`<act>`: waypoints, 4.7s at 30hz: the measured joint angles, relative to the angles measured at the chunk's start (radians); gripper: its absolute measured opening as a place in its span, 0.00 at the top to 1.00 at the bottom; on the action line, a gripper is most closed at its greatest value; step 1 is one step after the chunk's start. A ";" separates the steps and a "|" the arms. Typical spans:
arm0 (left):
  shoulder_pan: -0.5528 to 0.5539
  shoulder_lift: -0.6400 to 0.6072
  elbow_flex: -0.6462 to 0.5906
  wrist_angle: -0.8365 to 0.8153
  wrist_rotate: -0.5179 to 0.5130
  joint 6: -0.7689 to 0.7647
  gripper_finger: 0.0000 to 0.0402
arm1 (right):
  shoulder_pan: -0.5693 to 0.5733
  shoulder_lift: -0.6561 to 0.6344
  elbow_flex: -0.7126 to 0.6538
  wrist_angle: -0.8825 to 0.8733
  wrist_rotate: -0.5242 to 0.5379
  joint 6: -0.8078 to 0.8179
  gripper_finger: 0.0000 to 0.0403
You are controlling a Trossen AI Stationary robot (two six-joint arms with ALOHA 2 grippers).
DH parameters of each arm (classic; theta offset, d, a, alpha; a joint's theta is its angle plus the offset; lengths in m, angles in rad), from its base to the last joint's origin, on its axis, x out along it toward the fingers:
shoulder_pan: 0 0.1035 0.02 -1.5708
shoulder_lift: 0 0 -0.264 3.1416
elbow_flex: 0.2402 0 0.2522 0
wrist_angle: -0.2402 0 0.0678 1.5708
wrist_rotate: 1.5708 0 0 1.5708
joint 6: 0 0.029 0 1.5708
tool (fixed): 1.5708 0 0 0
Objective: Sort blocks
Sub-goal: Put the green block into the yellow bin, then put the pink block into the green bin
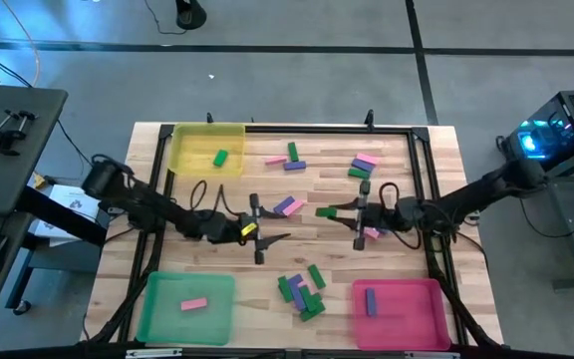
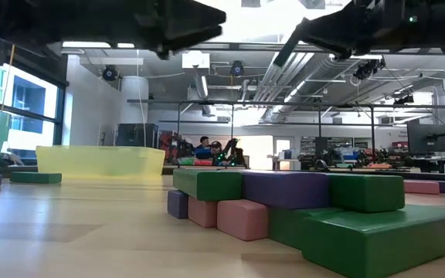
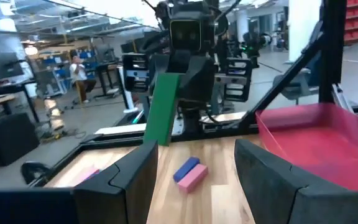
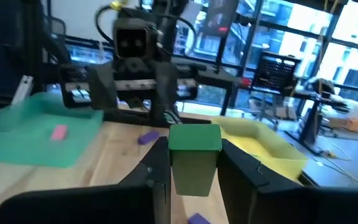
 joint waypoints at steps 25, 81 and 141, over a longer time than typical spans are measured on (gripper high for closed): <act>0.103 0.162 0.259 -0.289 0.160 -0.026 0.46 | 0.031 0.228 0.181 -0.031 -0.043 -0.056 0.83; 1.287 -0.053 0.267 -1.759 0.237 -0.307 0.79 | 0.032 0.225 0.181 -0.177 0.007 0.389 0.51; 0.018 -0.465 -0.045 -0.662 0.009 -0.328 0.53 | -0.849 0.027 0.318 -1.378 -0.178 0.568 0.55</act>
